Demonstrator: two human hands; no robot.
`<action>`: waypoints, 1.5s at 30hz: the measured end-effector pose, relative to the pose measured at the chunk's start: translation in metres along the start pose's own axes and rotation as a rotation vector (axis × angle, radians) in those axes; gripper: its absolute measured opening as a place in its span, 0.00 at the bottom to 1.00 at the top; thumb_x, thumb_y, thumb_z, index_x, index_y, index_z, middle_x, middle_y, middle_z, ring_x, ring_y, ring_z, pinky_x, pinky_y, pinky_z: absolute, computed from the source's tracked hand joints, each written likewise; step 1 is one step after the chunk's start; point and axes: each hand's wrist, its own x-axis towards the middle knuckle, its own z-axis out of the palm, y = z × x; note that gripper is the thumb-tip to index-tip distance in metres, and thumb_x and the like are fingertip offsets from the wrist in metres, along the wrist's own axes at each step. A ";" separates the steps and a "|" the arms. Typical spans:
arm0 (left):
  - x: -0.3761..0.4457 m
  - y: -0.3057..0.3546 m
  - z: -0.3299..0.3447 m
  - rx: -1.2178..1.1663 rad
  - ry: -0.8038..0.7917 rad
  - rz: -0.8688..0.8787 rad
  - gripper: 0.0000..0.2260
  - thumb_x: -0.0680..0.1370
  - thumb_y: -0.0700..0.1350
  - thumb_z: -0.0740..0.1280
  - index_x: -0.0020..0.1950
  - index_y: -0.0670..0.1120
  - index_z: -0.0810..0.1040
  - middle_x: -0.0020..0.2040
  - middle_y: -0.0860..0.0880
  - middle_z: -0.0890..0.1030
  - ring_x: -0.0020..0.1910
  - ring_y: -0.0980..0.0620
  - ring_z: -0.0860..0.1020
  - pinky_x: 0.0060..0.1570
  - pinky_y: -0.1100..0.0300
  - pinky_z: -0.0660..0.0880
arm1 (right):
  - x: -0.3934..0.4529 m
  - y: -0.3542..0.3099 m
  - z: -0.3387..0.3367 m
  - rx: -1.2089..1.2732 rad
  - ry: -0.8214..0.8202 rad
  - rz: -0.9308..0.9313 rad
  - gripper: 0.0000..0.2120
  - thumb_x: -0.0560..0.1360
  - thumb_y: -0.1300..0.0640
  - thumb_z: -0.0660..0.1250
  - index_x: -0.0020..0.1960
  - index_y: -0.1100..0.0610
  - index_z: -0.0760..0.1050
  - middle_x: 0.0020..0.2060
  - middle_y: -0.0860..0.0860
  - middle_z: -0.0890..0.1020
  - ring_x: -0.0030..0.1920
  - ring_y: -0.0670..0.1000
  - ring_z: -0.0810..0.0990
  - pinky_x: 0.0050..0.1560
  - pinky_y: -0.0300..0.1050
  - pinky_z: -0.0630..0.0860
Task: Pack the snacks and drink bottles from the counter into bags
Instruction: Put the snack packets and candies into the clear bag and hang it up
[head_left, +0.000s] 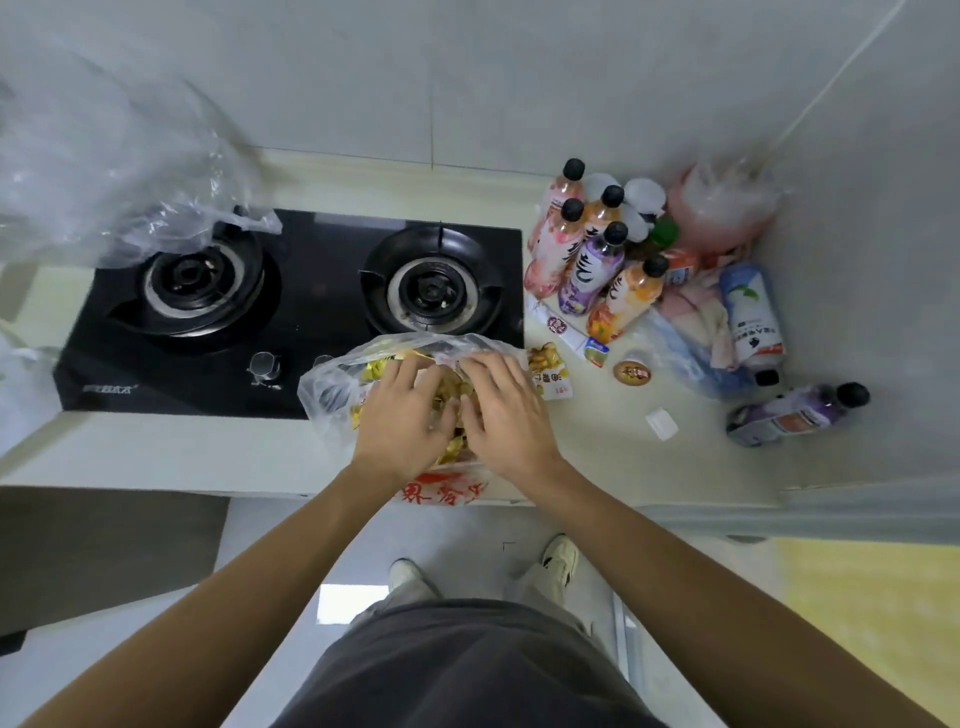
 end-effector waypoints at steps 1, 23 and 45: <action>0.003 0.008 -0.001 0.016 0.006 0.021 0.14 0.78 0.51 0.66 0.61 0.49 0.77 0.60 0.50 0.75 0.59 0.47 0.71 0.56 0.49 0.74 | -0.002 0.004 -0.007 0.013 0.015 0.003 0.20 0.79 0.57 0.63 0.71 0.57 0.73 0.66 0.52 0.76 0.69 0.54 0.72 0.73 0.50 0.68; 0.140 0.220 0.177 0.084 -0.457 0.187 0.30 0.80 0.49 0.66 0.81 0.54 0.61 0.76 0.44 0.65 0.73 0.39 0.66 0.59 0.42 0.78 | -0.116 0.271 -0.039 -0.233 -0.419 0.567 0.34 0.77 0.54 0.70 0.80 0.52 0.63 0.79 0.58 0.63 0.76 0.63 0.63 0.65 0.62 0.76; 0.078 0.184 0.139 -0.247 -0.375 -0.102 0.11 0.82 0.51 0.63 0.63 0.50 0.74 0.55 0.48 0.77 0.51 0.43 0.79 0.45 0.49 0.76 | -0.076 0.225 -0.046 0.029 -0.084 0.392 0.15 0.71 0.64 0.72 0.56 0.56 0.78 0.52 0.54 0.74 0.50 0.57 0.73 0.54 0.52 0.74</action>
